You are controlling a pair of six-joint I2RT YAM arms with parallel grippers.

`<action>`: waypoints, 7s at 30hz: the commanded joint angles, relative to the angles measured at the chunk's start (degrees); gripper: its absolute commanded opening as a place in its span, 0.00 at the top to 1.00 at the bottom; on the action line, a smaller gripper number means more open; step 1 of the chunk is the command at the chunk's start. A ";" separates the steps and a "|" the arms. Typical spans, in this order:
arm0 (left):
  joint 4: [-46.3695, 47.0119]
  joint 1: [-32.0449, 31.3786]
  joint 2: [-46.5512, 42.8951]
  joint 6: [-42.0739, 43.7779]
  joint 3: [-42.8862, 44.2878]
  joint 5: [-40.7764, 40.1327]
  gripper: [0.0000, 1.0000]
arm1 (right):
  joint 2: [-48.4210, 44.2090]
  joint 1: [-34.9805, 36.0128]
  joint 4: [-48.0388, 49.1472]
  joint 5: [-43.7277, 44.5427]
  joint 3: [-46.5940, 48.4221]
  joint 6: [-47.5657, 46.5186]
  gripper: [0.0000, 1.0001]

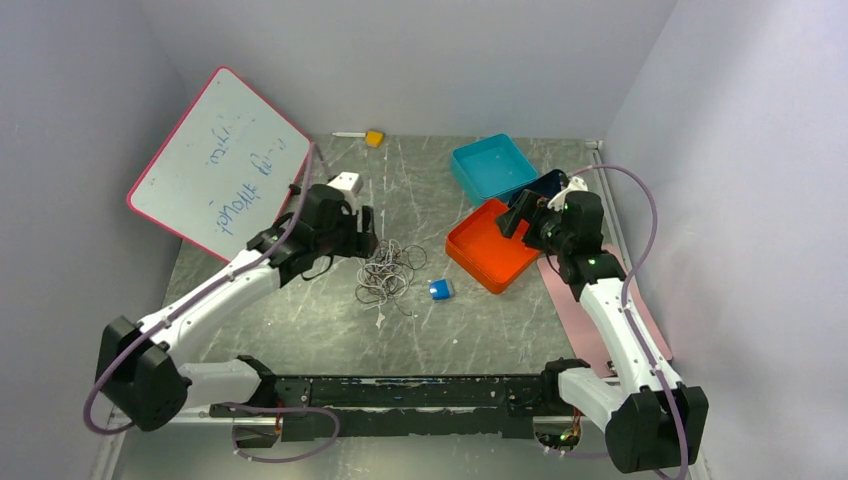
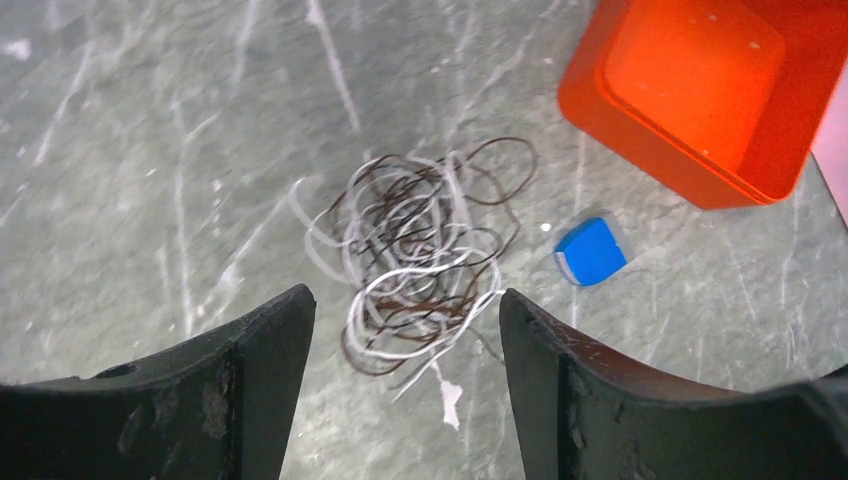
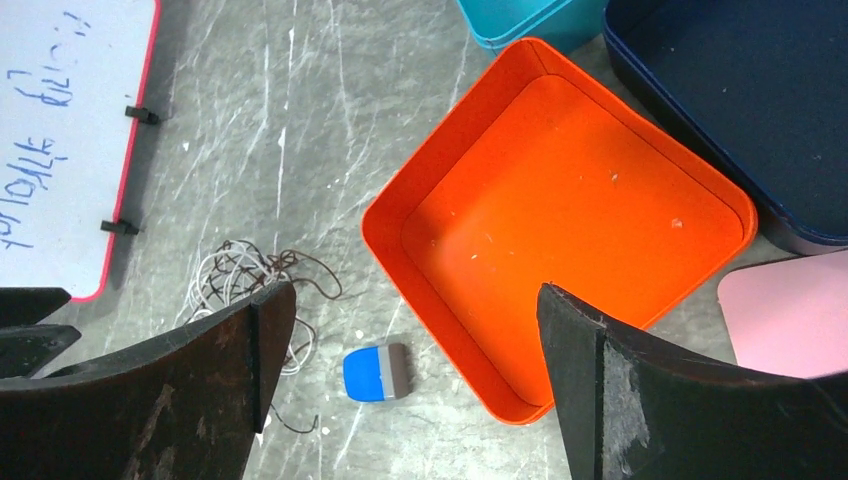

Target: Untangle the cables

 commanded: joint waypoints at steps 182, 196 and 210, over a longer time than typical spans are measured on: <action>26.46 -0.49 10.52 -13.76 -23.80 -8.33 0.54 | 4.44 35.27 -9.40 50.50 37.32 -12.87 1.00; 21.83 -0.49 2.28 -12.41 -24.39 -7.30 0.52 | 10.09 13.84 -11.28 33.35 27.15 -6.85 1.00; 19.81 -0.49 -1.35 -11.51 -24.40 -5.11 0.50 | 16.51 7.57 -6.20 21.72 15.64 -4.97 1.00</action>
